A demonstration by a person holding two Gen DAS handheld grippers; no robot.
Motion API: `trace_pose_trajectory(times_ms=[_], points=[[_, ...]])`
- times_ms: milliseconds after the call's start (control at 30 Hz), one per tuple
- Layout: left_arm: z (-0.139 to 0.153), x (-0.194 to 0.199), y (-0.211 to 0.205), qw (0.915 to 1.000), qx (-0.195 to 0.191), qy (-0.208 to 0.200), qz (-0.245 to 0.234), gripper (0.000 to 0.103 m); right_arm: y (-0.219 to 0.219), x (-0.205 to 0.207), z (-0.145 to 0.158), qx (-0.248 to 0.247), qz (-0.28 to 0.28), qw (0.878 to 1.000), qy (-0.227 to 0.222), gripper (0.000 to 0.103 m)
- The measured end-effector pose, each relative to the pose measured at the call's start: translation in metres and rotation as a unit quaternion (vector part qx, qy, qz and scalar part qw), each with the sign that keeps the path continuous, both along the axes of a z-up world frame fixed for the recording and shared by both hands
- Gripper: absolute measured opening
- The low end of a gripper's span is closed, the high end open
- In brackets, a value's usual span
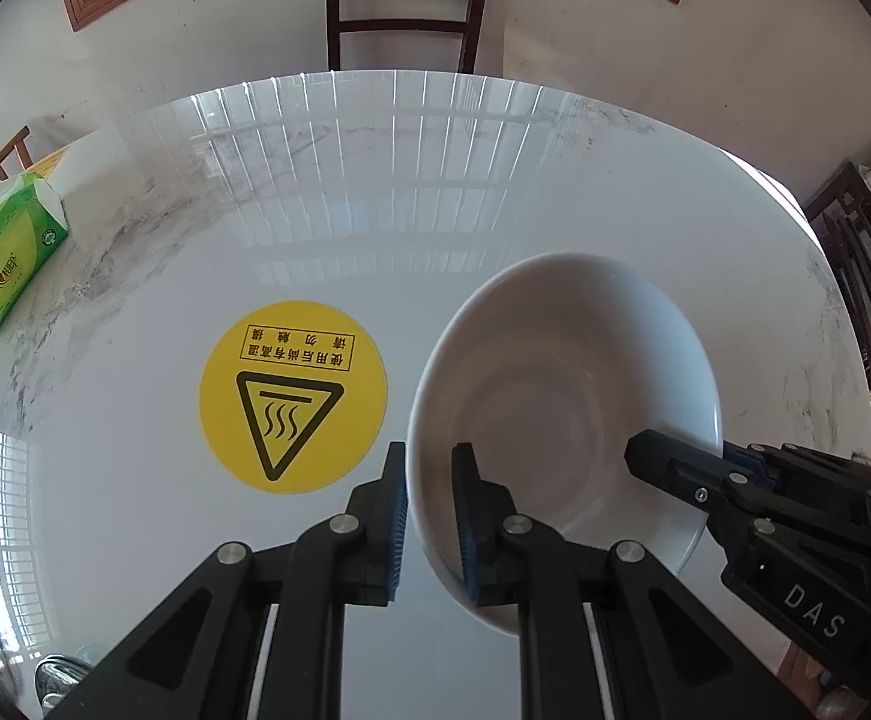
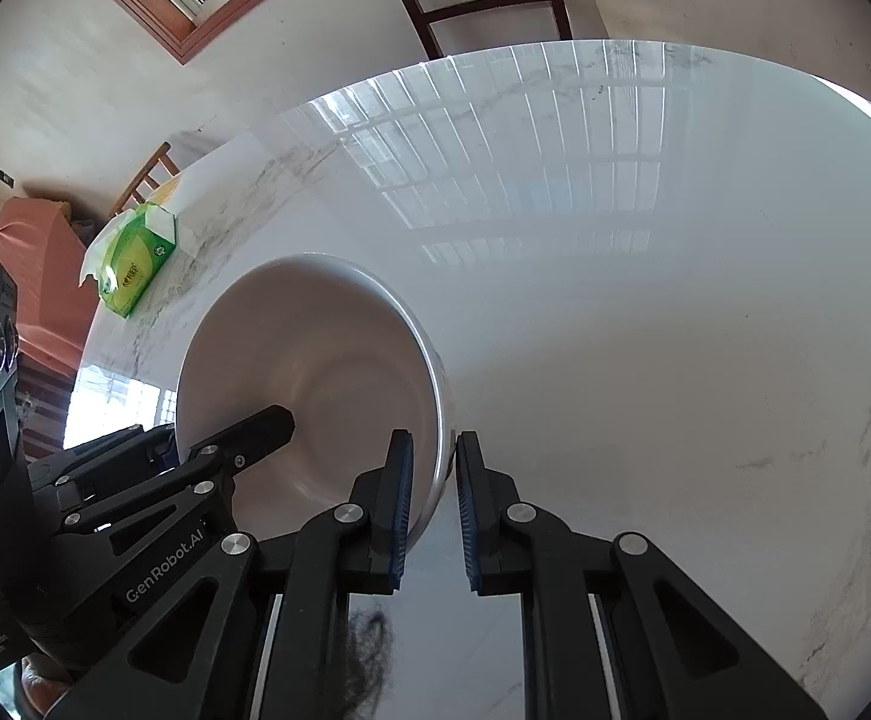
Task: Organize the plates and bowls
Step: 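Carry the held Dog bowl over the Rabbit bowl in the pink bowl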
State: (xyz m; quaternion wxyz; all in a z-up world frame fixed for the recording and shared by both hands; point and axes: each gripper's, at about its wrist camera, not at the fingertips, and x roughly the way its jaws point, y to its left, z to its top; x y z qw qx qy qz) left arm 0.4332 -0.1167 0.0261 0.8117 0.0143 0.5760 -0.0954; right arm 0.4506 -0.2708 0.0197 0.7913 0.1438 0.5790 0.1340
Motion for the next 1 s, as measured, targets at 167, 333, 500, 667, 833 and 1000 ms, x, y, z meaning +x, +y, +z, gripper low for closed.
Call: trace_pose_trajectory(times_ms=[167, 333, 500, 667, 833, 1000], points=[[0.021, -0.024, -0.002, 0.9998, 0.0, -0.02, -0.002, 0.015, -0.002, -0.021, 0.018, 0.016, -0.002, 1.0, -0.002, 0.013], [0.045, -0.053, -0.005, 0.999, 0.003, -0.043, -0.005, 0.015, 0.0, -0.046, 0.042, 0.015, 0.006, 1.0, -0.013, 0.013], [0.065, -0.083, -0.003, 0.9983, -0.001, -0.058, -0.009, 0.015, 0.001, -0.073, 0.061, 0.022, 0.012, 0.999, -0.023, 0.013], [0.084, -0.124, 0.001, 0.9969, 0.008, -0.078, -0.013, 0.015, 0.008, -0.105, 0.074, 0.026, 0.021, 0.999, -0.031, 0.014], [0.095, -0.158, 0.009, 0.9957, 0.008, -0.091, -0.017, 0.015, 0.015, -0.138, 0.085, 0.027, 0.033, 0.998, -0.035, 0.014], [0.104, -0.191, 0.019, 0.995, 0.005, -0.098, -0.019, 0.015, 0.022, -0.167, 0.092, 0.025, 0.043, 0.998, -0.041, 0.014]])
